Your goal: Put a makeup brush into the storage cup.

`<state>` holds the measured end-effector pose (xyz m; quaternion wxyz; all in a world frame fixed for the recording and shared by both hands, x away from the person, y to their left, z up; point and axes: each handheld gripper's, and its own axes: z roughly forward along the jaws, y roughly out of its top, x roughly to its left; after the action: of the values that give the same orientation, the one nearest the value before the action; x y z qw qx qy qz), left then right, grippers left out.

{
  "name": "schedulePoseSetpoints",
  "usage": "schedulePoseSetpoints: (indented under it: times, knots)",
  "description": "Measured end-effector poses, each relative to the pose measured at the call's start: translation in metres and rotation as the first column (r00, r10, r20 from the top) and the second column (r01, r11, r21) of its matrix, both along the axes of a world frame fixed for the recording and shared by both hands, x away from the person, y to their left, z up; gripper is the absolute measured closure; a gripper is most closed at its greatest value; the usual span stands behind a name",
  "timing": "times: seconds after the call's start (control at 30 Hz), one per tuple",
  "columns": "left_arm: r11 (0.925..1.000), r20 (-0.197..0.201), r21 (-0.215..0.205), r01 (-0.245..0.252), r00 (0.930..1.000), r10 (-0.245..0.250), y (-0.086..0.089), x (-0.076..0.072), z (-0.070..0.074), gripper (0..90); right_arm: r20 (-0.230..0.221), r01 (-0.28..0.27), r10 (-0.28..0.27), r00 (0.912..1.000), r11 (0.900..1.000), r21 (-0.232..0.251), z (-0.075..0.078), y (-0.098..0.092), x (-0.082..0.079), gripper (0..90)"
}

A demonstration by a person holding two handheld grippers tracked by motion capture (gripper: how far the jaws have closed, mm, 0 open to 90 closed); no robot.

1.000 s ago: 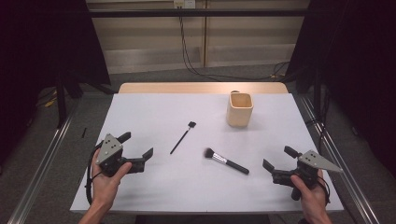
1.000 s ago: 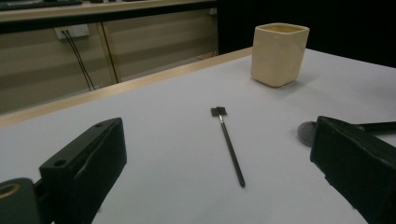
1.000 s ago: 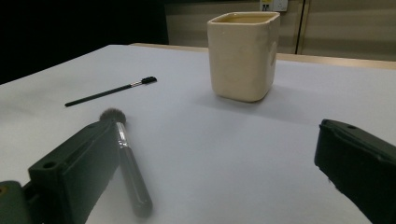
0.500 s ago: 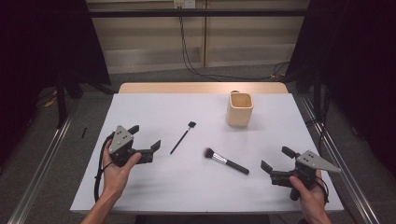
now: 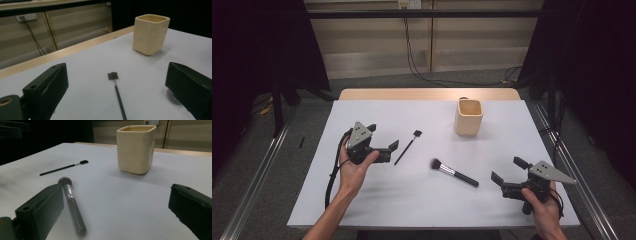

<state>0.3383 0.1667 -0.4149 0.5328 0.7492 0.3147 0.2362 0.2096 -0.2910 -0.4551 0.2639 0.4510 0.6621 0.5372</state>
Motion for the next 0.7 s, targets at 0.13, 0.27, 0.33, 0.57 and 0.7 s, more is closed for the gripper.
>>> schedulePoseSetpoints:
  times: [0.13, 0.27, 0.33, 0.57, 0.7]
  knots:
    - [0.9997, 0.000, 0.020, 0.016, 0.9999, -0.016, -0.007, 0.005, 0.001, 4.5, 0.000, 0.000, 0.000, 1.0000, 1.000, 0.000, 0.000, 0.000, 0.000, 0.0]
    - [0.9994, -0.021, 0.021, 0.028, 0.9994, -0.028, -0.014, 0.011, 0.000, 4.5, 0.002, 0.000, 0.000, 1.0000, 1.000, 0.000, 0.000, 0.000, 0.000, 0.0]
    - [0.9991, -0.022, 0.027, 0.033, 0.9992, -0.032, -0.016, 0.012, 0.001, 4.5, 0.003, 0.000, 0.000, 1.0000, 1.000, -0.002, 0.000, 0.000, -0.001, 0.0]
    - [0.9977, -0.075, 0.065, 0.021, 0.9970, -0.016, -0.021, 0.019, -0.005, 5.2, 0.002, -0.003, 0.003, 1.0000, 1.000, -0.003, 0.000, 0.000, 0.000, 0.0]
    - [0.9929, -0.141, 0.112, 0.041, 0.9897, -0.025, -0.024, 0.028, -0.003, 5.0, -0.001, -0.003, 0.003, 1.0000, 1.000, 0.000, 0.000, 0.000, 0.000, 0.0]
